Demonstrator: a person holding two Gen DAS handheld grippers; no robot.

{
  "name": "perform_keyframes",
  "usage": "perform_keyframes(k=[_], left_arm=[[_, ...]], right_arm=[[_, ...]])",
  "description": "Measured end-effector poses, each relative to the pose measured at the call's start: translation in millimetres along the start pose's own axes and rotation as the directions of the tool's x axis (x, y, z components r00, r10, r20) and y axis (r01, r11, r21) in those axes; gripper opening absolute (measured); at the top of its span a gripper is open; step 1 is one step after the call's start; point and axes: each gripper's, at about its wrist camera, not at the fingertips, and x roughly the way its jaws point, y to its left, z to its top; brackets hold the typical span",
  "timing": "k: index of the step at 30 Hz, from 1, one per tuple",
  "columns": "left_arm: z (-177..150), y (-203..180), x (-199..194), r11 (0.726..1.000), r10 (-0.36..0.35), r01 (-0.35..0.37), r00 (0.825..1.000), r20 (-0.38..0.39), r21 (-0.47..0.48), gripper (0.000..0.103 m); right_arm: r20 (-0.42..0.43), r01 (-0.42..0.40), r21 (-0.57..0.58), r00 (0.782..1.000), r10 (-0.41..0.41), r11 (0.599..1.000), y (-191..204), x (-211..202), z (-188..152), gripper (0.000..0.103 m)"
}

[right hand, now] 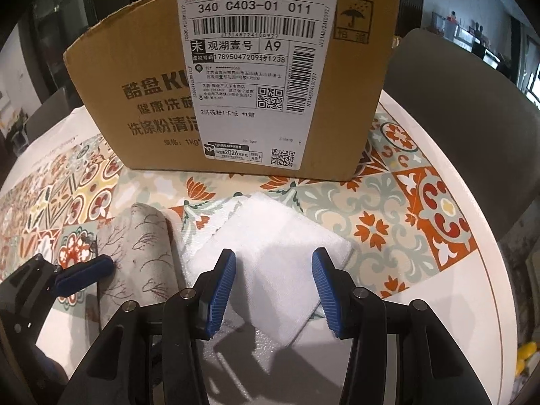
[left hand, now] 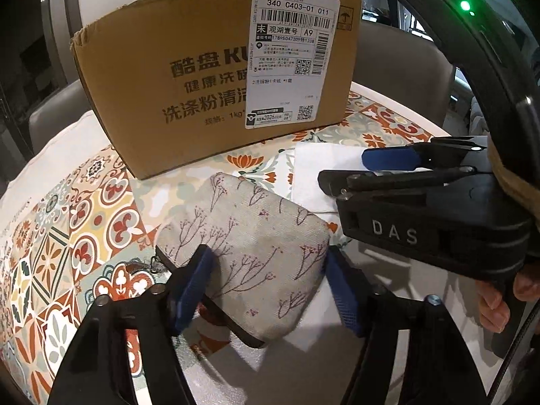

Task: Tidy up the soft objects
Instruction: 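Close the left tool on the grey floral pouch while the right tool pinches the white cloth, then lift and carry the floral pouch and white cloth over the box with both tools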

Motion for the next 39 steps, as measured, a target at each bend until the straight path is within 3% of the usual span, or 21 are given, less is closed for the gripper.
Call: perform_keyframes(k=[5,6,8,11,21,39], left_arm=[[0,0,-2,1.0,-0.015,0.015,1.0,0.007,0.001,0.049],[0,0,-3,1.0,-0.019,0.019,1.0,0.01,0.0,0.045],[0,-1,-4,1.0,-0.021,0.021,1.0,0.014,0.0,0.039],[1,-1,-6,1.0,-0.026,0.026,0.999,0.019,-0.003,0.027],[6,10,-27,0.999,-0.026,0.03,0.995,0.095,-0.045,0.016],[13,17,-88,0.989,-0.059,0.086,0.976,0.209,-0.121,0.013]], right_arm=[[0.016,0.02,-0.017,1.0,-0.019,1.0,4,1,-5,0.044],[0.02,0.026,-0.01,0.999,-0.026,1.0,4,1,-5,0.041],[0.027,0.028,0.001,0.999,-0.028,1.0,2,-1,-7,0.021],[0.023,0.025,0.017,0.999,-0.026,1.0,0,-1,-9,0.012],[0.059,-0.005,0.113,0.998,-0.002,0.994,-17,-27,-23,0.01],[0.21,-0.052,0.122,0.977,0.025,0.991,1,-108,-27,0.01]])
